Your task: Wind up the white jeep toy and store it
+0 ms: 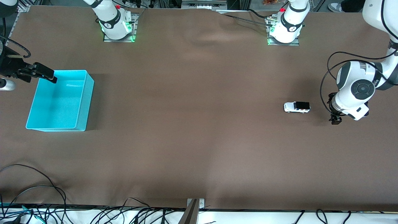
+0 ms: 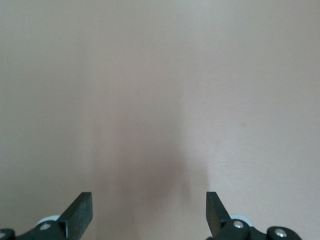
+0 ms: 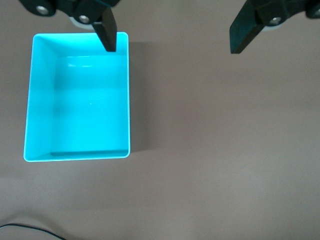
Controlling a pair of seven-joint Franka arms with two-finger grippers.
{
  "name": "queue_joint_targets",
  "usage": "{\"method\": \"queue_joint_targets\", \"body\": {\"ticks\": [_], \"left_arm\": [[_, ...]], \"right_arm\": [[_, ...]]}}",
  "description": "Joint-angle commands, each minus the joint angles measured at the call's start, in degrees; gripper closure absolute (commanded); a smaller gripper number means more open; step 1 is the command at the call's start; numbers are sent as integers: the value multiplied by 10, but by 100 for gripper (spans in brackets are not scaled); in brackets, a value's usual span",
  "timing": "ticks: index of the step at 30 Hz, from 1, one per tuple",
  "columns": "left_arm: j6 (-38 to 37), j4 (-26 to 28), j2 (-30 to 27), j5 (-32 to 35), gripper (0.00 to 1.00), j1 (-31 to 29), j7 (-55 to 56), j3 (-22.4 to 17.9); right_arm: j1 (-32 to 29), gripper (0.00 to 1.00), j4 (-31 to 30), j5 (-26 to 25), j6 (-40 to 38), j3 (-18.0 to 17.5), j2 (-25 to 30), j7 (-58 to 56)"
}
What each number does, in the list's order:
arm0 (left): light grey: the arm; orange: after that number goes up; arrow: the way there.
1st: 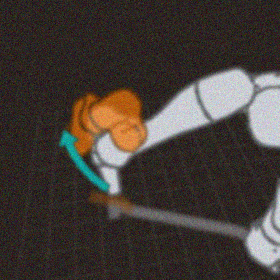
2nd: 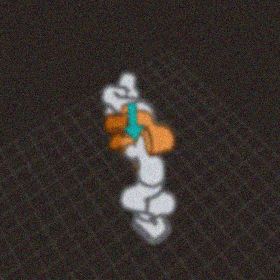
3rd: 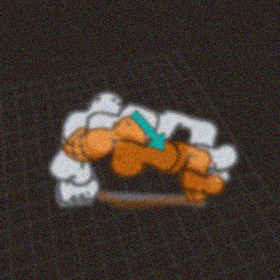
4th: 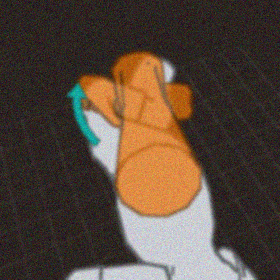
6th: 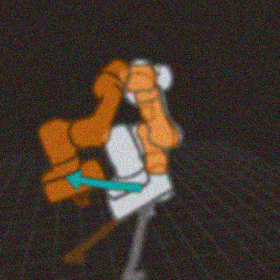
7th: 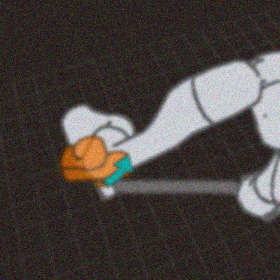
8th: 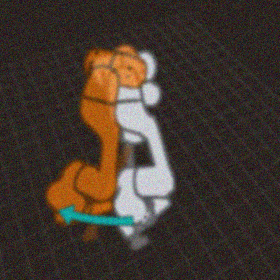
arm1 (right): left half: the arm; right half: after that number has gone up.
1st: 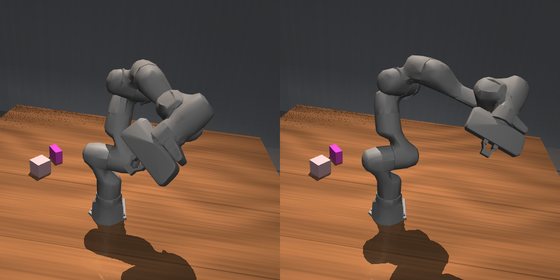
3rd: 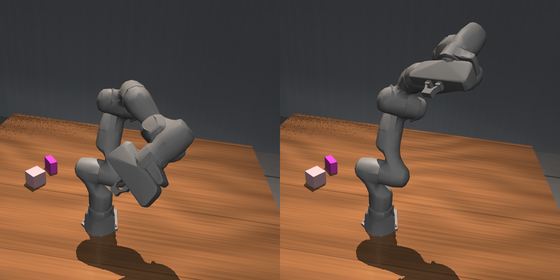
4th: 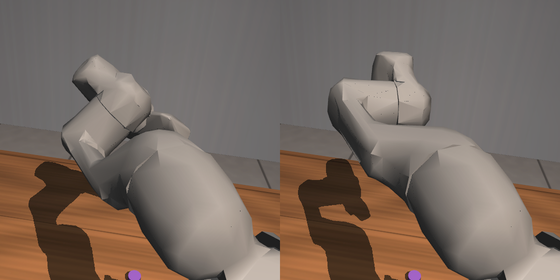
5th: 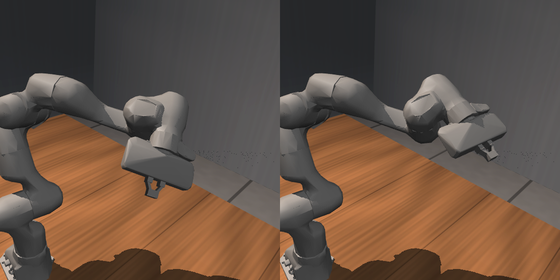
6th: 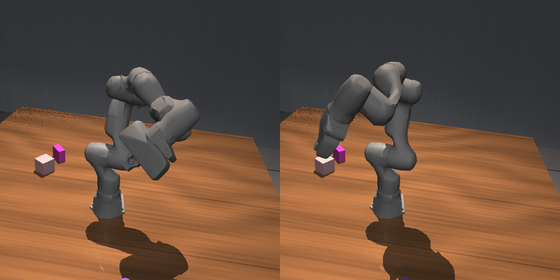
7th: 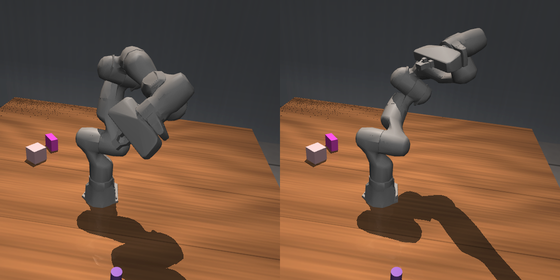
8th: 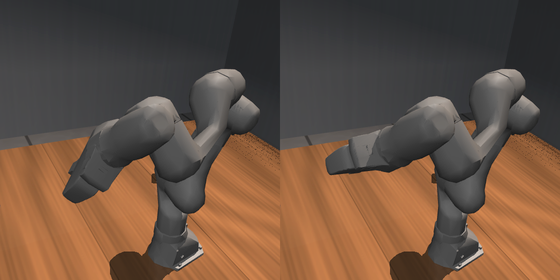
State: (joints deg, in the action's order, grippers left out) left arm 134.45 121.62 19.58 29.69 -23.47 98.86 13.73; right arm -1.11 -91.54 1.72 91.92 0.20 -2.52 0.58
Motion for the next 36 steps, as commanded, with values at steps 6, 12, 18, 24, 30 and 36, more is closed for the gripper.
{"method": "queue_joint_targets", "body": {"ticks": [6, 12, 18, 24, 30, 36], "left_arm": [[-88, -38, -85, -83, 0, 1, -197, 16], [-166, -127, -88, -143, 0, -2, -343, 20], [-226, -195, -88, -189, 0, -3, -499, 17], [-257, -238, -88, -221, 0, -13, -606, 17], [-303, -289, -87, -244, 0, -15, -736, 17], [-349, -338, -83, -274, 0, -12, -832, 18]], "right_arm": [[0, 0, 14, 4, -3, 1, -5, -4], [0, 0, 14, 4, -3, 1, -5, -4], [1, 0, 14, 4, -3, 0, -5, -2], [1, 0, 14, 4, -3, 0, -5, -1], [1, 0, 16, 4, -3, 0, -5, -4], [1, 0, 16, 4, -3, -1, -5, -4]]}}
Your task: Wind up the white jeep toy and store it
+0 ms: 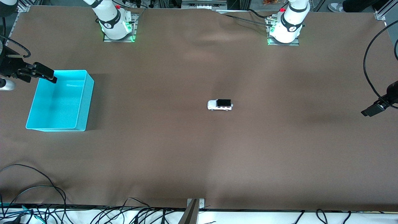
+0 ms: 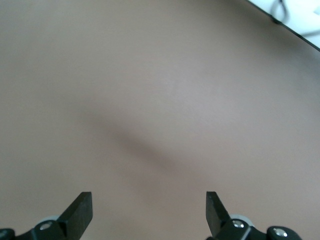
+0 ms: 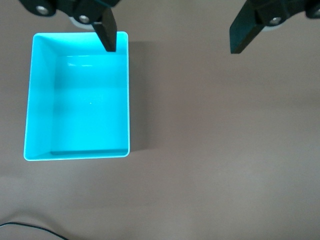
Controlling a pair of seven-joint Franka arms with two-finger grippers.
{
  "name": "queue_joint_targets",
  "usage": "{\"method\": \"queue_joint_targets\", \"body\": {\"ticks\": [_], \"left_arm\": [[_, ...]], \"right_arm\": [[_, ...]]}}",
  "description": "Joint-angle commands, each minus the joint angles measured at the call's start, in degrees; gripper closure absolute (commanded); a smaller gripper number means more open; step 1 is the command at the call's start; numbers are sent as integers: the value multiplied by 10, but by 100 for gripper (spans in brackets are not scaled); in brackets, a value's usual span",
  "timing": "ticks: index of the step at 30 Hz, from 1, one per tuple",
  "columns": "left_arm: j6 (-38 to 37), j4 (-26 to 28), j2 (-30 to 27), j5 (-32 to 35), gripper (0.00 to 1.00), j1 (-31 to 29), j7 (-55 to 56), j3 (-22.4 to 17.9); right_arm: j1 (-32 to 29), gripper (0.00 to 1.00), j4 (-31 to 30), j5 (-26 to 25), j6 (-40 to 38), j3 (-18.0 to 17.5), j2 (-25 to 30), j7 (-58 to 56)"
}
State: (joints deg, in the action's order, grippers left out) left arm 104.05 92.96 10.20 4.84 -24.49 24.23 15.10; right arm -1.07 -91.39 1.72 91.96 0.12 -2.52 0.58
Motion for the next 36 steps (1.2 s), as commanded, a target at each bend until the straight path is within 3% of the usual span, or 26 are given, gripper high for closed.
{"method": "queue_joint_targets", "body": {"ticks": [1, 13, 36], "left_arm": [[-49, -57, 10, -27, 0, -1, -99, 5], [-62, -80, 10, -33, 0, 1, -241, 27], [-74, -53, -8, -32, 0, -3, -248, 51]], "right_arm": [[1, 0, 15, 4, -4, 1, -5, -4], [1, 0, 15, 3, -4, 1, -5, -4], [1, 0, 15, 3, -5, 1, -5, -4]]}}
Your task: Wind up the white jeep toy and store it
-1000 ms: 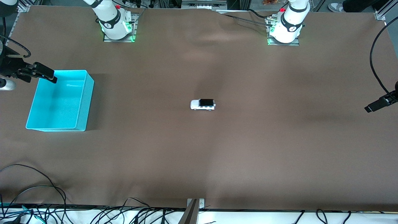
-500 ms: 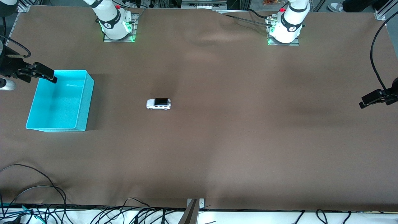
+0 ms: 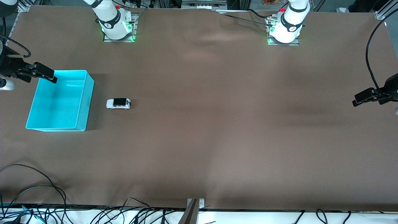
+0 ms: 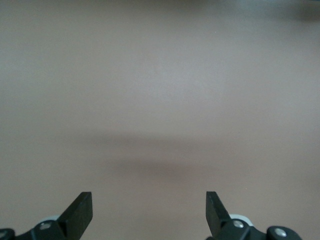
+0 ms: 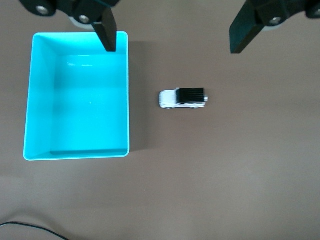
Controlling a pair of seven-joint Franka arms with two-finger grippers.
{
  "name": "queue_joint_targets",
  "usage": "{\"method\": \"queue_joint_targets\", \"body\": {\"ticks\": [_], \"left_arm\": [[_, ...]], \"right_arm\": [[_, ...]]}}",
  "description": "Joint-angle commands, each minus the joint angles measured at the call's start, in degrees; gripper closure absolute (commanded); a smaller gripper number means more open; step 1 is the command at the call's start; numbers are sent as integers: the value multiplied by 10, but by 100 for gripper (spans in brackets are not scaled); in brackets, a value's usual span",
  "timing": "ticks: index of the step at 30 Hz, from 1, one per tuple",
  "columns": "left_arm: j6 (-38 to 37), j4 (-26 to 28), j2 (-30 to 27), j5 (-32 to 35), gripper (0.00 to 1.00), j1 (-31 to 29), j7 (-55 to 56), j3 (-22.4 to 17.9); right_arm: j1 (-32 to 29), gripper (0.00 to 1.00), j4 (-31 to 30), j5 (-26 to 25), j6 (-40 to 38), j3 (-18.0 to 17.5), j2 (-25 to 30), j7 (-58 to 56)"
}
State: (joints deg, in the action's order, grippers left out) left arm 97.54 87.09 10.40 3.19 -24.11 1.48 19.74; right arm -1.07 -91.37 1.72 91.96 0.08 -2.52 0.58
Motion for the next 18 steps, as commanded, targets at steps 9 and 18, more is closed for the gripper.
{"method": "queue_joint_targets", "body": {"ticks": [9, 18], "left_arm": [[-9, 14, -13, -13, 0, -5, -20, 5], [-9, 14, -13, -12, 0, -5, -20, 5]], "right_arm": [[1, 0, 15, 4, -6, 1, -5, -4], [0, 0, 15, 4, -6, 1, -5, -4]]}}
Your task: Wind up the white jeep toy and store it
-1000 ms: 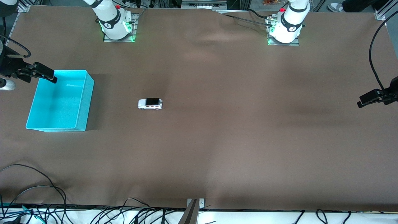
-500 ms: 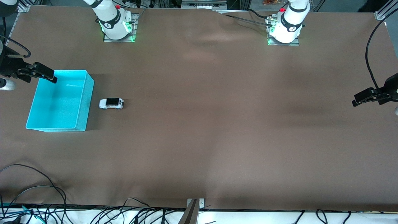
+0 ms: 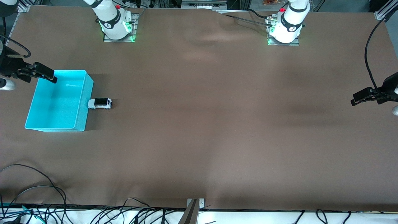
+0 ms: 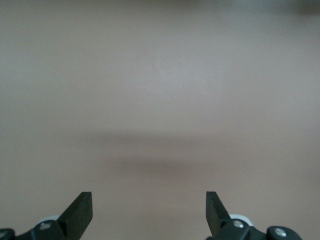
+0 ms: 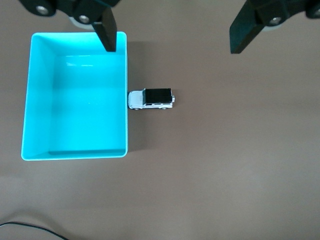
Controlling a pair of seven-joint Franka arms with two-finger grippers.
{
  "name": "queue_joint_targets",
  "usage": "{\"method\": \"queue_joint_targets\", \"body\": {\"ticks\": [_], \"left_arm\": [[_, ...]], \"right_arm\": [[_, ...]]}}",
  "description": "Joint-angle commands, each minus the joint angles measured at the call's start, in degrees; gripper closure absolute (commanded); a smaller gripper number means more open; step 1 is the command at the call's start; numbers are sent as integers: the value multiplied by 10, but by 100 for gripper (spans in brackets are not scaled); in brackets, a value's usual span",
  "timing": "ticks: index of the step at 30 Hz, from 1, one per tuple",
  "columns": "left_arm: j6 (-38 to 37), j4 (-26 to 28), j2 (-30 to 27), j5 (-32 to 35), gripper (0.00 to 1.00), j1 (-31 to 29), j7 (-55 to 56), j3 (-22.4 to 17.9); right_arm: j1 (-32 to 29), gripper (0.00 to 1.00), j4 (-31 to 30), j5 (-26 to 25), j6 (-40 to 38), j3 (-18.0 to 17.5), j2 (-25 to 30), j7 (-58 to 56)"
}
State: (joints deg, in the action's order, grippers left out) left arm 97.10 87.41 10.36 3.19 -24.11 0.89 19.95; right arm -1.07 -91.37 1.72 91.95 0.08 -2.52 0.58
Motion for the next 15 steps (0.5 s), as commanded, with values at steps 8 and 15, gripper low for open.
{"method": "queue_joint_targets", "body": {"ticks": [8, 15], "left_arm": [[-4, 11, -11, -12, 0, -3, -13, 3], [-4, 11, -10, -12, 0, -4, -13, 3]], "right_arm": [[-2, 0, 13, 4, -10, 2, -5, -4], [2, 0, 12, 0, -28, -1, 0, 25]]}}
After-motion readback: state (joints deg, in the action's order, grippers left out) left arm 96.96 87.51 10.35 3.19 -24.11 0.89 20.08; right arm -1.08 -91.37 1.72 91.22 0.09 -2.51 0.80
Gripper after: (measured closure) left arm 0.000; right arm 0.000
